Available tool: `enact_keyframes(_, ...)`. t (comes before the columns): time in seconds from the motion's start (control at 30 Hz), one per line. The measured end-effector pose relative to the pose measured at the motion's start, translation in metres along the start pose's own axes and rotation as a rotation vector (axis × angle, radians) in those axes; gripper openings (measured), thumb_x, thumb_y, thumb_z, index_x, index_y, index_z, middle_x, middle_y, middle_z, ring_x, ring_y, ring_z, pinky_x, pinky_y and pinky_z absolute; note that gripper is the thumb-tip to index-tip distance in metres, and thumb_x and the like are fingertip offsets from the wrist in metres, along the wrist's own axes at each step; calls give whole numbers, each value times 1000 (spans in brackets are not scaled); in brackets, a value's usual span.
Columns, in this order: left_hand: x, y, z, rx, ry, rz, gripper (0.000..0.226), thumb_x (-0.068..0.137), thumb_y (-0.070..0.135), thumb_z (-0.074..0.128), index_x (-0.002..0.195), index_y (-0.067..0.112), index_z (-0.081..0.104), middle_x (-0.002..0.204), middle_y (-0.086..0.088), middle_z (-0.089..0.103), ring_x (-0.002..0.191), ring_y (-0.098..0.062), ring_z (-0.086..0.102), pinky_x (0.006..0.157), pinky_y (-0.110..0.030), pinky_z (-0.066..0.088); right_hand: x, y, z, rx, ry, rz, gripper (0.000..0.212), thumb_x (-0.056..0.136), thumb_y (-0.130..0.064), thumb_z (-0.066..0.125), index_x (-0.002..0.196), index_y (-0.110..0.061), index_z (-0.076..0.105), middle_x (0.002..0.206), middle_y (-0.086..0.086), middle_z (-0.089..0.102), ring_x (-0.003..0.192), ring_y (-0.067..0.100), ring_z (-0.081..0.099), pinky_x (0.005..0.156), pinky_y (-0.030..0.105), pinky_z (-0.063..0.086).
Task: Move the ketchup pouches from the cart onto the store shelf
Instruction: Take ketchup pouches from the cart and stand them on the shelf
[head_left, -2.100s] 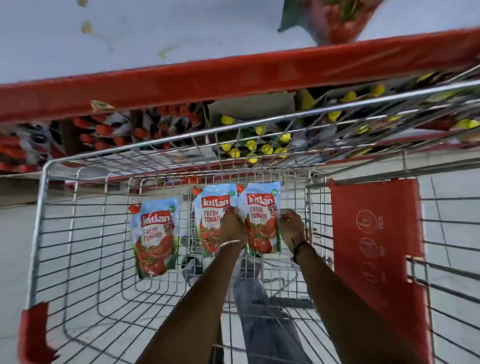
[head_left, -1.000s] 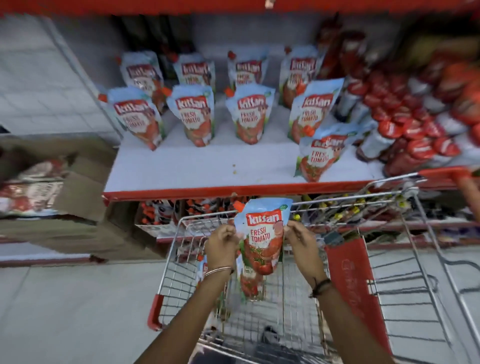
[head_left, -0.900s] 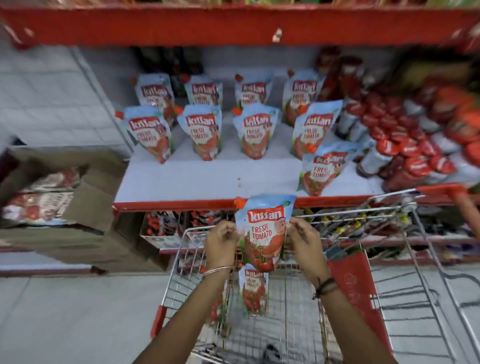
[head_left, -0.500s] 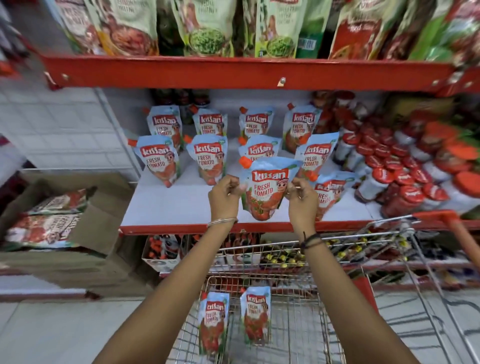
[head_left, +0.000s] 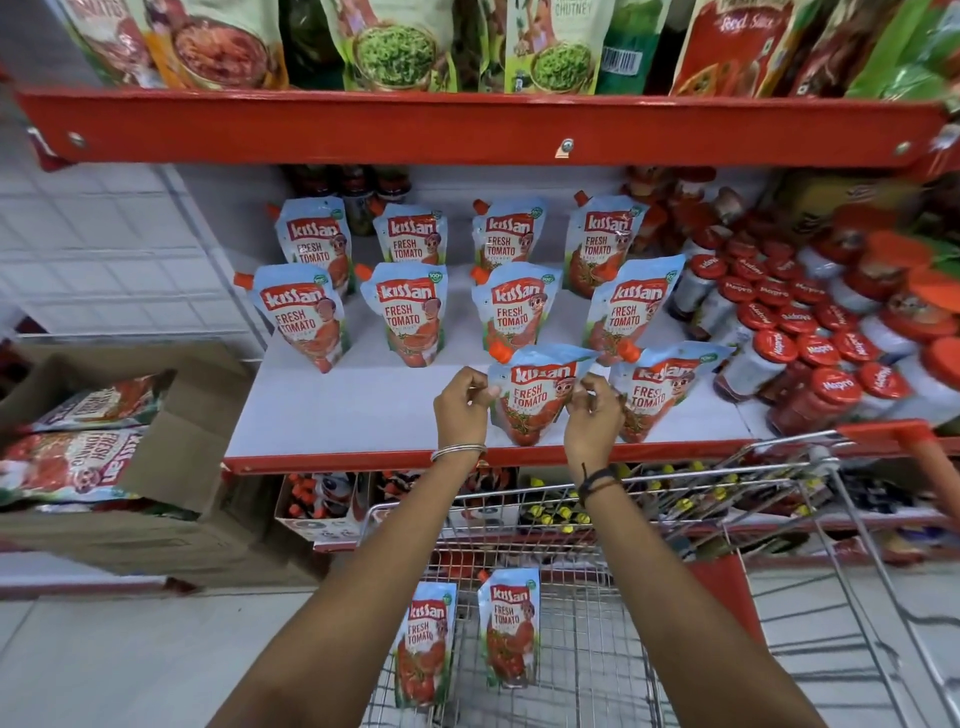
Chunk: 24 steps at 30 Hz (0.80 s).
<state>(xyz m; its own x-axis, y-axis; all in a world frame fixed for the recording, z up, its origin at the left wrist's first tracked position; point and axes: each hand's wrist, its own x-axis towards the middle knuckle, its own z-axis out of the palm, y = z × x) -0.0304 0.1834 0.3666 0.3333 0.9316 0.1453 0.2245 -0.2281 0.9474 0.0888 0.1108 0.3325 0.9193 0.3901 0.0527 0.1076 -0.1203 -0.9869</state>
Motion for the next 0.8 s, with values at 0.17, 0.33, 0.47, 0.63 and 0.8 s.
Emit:
enact_keyframes(0.17,-5,-9,4,-21,-9,-28,17,77,3,62,68,10,49,72,-10,58,72,-22,52,63,-26,41,-1,6,-4,23,-30,11,16,90,-13,49,92,-18,64,90,7,63,89,28,61,86,61,53)
enact_keyframes(0.33,-2,-11,2,-15,5,1,11,78,4,61,70,6,53,73,-12,60,72,-22,54,64,-26,42,-1,3,-5,68,-64,20,16,89,-9,51,93,-11,66,92,8,64,91,27,61,88,63,52)
enact_keyframes(0.47,0,-15,1,-5,13,-7,8,79,5,60,75,2,54,76,-13,61,75,-23,55,69,-30,44,-4,0,-8,58,-115,61,17,90,-9,51,101,-8,64,97,12,64,96,31,61,93,60,50)
enact_keyframes(0.63,-19,-19,-1,-76,20,-28,17,82,3,58,98,0,53,99,-12,63,92,-18,57,72,-8,46,-28,-5,-17,-5,-143,30,25,91,-10,52,114,-3,59,116,18,65,102,21,58,98,44,49)
enact_keyframes(0.8,-74,-57,-2,-86,112,23,21,88,8,50,109,10,49,108,-5,55,101,-15,55,87,-20,48,-73,32,-42,-15,-166,10,30,92,-18,51,120,-6,52,113,8,60,97,6,57,79,6,45)
